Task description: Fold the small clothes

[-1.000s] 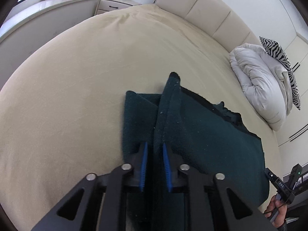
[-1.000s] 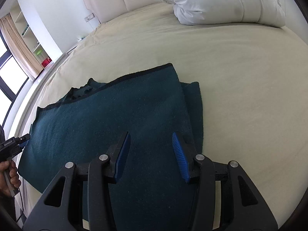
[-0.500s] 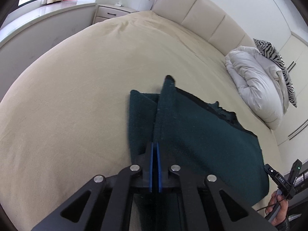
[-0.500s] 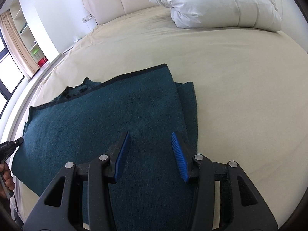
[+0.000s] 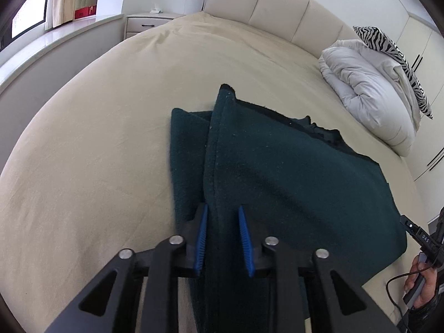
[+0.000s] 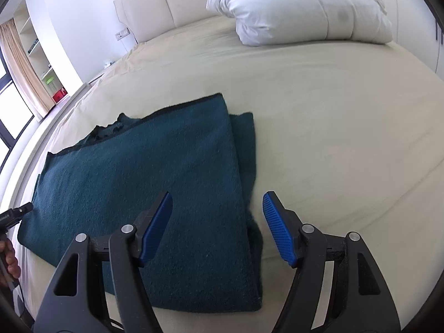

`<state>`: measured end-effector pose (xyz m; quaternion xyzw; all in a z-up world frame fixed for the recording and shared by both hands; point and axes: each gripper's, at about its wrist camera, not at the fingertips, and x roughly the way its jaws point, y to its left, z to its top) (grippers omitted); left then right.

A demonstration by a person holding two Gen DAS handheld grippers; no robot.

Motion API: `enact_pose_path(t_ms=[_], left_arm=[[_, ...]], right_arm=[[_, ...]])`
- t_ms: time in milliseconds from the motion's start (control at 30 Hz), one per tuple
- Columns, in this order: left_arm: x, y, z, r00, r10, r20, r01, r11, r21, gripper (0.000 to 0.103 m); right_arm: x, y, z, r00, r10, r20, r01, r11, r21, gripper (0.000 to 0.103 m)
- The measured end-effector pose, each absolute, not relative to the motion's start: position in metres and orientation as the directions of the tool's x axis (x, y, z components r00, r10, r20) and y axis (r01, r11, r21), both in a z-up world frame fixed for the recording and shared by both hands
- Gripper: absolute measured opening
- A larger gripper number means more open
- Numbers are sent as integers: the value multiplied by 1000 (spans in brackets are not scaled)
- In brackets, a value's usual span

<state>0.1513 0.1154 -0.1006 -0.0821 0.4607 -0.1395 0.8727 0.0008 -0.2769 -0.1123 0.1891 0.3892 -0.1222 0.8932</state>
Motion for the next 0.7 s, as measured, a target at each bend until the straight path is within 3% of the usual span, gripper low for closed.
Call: enact_pose_path(t_ms=[133,300,533,700], left_arm=[[150,118,-101,539,-300,-787,168,954,-249,8],[144,121,-102,549,-299,-780,171,954,-245,7],[131,136,-102,560,-312,-767,151,949,-276,7],[131,140,-106,561,-321,-763,140,945,-296,7]], right_arm=[[0,-271,-116,635,-105,-765,368,912,180,34],[-9,-281,-117,621,-98,-777,408,888,214,11],[-18,-271,-105,654,-62,-754,381,888,259,6],[-9,-272,-129,601,-39,-798,387,888,248,5]])
